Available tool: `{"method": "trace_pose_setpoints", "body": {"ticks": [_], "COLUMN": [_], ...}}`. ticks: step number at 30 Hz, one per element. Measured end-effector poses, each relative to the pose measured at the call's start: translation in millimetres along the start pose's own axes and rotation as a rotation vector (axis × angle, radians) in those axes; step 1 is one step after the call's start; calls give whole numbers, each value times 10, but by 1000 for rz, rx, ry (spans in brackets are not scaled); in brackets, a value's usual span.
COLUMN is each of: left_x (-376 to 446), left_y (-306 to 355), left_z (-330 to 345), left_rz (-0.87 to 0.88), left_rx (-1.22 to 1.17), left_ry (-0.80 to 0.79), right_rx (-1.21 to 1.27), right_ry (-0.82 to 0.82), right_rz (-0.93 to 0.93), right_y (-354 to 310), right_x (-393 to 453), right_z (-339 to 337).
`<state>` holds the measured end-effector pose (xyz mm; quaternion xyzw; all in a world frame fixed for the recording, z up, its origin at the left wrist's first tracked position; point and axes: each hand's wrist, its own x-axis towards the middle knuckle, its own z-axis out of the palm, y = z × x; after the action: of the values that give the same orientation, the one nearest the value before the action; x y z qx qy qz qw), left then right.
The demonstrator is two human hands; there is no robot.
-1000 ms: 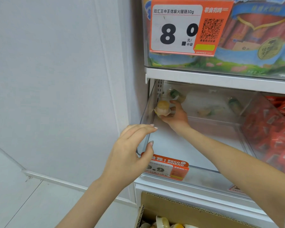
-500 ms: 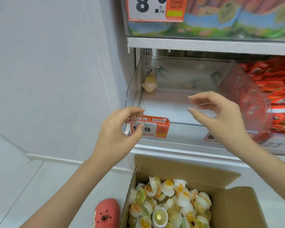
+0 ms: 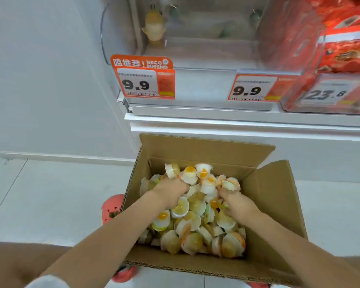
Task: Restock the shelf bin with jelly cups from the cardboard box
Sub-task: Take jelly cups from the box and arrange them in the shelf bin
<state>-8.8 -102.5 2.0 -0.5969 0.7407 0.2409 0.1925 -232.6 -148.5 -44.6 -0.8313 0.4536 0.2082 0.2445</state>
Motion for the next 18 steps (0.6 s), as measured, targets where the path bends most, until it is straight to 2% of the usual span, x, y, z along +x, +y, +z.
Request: {"method": "trace_pose_setpoints", "body": {"ticks": [3,8,12,14,18], "left_x": [220,328,297,279,175], "left_y": [99,90,7,-46,-152], "left_z": [377,674,756,778,649], "left_rz": [-12,-100,-63,-52,-139], "left_rx": [135,148,53,-172,-949], "left_ry": [-43,35,50,63,68], "right_rx": [16,160,1,-19,-5], "right_ry": [-5,67,75,103,151], "right_rz": [50,146,80,83,72], "right_y": [76,207,197,168,149], "right_x": [77,77,27,24,-49], "right_z": [211,410,496,502,550]}}
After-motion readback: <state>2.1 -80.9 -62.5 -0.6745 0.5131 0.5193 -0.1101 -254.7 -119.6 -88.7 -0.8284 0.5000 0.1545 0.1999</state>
